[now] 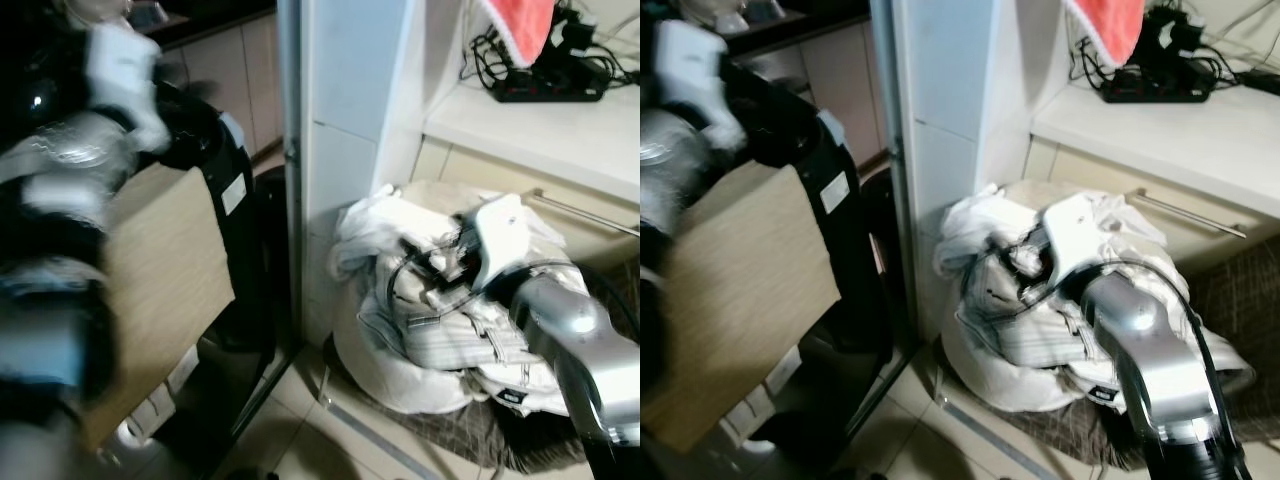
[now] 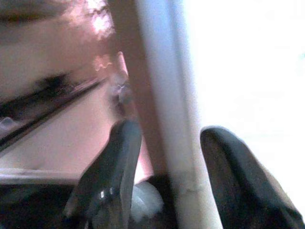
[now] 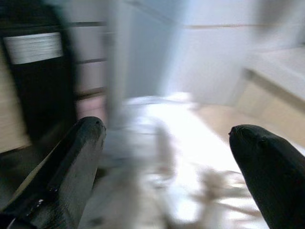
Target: Clothes washing
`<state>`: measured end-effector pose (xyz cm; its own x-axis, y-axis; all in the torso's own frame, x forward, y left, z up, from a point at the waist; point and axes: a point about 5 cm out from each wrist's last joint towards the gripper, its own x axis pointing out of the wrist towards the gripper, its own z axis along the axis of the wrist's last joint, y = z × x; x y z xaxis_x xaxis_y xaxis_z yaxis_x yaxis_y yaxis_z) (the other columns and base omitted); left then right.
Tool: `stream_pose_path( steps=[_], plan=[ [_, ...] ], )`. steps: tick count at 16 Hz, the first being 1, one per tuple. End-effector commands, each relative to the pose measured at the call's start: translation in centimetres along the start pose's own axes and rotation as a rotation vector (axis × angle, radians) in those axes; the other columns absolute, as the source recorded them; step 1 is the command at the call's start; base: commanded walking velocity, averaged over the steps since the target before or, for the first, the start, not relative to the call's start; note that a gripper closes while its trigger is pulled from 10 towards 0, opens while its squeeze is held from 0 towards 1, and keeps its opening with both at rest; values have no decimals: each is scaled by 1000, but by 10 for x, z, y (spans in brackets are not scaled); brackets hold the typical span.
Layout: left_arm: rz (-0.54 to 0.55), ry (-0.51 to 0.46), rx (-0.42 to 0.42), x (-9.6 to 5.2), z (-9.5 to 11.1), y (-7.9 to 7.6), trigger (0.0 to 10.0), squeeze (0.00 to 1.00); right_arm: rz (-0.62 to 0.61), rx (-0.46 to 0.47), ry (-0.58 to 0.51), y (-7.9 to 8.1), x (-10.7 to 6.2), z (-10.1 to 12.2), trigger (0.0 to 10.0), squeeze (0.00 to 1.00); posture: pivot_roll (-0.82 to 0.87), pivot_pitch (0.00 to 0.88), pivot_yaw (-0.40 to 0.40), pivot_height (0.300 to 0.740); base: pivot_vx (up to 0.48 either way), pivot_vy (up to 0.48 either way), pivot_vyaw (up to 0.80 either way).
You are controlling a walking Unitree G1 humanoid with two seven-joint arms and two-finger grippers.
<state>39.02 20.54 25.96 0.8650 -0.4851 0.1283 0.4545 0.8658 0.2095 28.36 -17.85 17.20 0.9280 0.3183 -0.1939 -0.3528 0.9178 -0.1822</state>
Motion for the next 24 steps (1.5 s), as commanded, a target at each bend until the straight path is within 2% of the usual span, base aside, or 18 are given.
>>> stream_pose_path(
  steps=[1, 2, 4, 5, 7, 8, 10, 11, 12, 13, 14, 15, 24],
  plan=[
    [-65, -22, -32, 0, 0, -12, 10000, 0, -76, 5, -2, -14, 2, 0, 10000, 1000, -151, 0, 39, 740, 0, 0, 0],
    [-103, -37, -42, 2, -2, -23, 10000, 0, -93, 1, 5, -18, 5, -1, 10000, 1000, -151, 0, 39, 740, 0, 0, 0],
    [-287, -35, -133, 2, -11, -70, 10000, 0, -137, -41, 116, -39, 15, -12, 10000, 1000, -139, 0, 37, 740, 0, 0, 0],
    [-342, -22, -144, -3, -13, -85, 10000, 0, -118, -48, 156, -43, 17, -17, 10000, 1000, -137, 0, 33, 740, 0, 0, 0],
    [-389, 20, -136, -11, -20, -97, 10000, 0, -47, -27, 208, -44, 21, -25, 10000, 1000, -140, 0, 37, 740, 0, 0, 0],
    [-436, 59, -127, -16, -27, -108, 10000, 0, 8, -16, 268, -44, 22, -33, 10000, 1000, -140, 0, 37, 740, 0, 0, 0],
    [-582, 135, -127, -34, -32, -131, 10000, 0, 26, 39, 401, -52, 24, -45, 10000, 1000, -132, 0, 28, 740, 0, 0, 0],
    [-615, 149, -130, -38, -33, -134, 10000, 0, 32, 45, 421, -52, 24, -47, 10000, 1000, -132, 0, 28, 740, 0, 0, 0],
    [-651, 174, -138, -46, -34, -140, 10000, 0, 44, 24, 477, -51, 23, -54, 10000, 0, -120, 0, 20, 740, 0, 0, 0],
    [-656, 180, -141, -48, -33, -142, 10000, 0, 47, 5, 499, -52, 23, -57, 10000, 0, -120, 0, 20, 740, 0, 0, 0],
    [-647, 185, -142, -49, -33, -143, 10000, 0, 45, 22, 514, -52, 23, -61, 8706, 0, -120, 0, 20, 740, 0, 0, 0],
    [-639, 191, -141, -50, -33, -144, 10000, 0, 41, 43, 515, -53, 24, -61, 0, 0, -118, 0, 22, 740, 0, 0, 0],
    [-649, 218, -116, -50, -30, -145, 10000, 0, 96, 67, 541, -55, 16, -64, 0, 0, -129, 0, 30, 740, 0, 0, 0]
  ],
)
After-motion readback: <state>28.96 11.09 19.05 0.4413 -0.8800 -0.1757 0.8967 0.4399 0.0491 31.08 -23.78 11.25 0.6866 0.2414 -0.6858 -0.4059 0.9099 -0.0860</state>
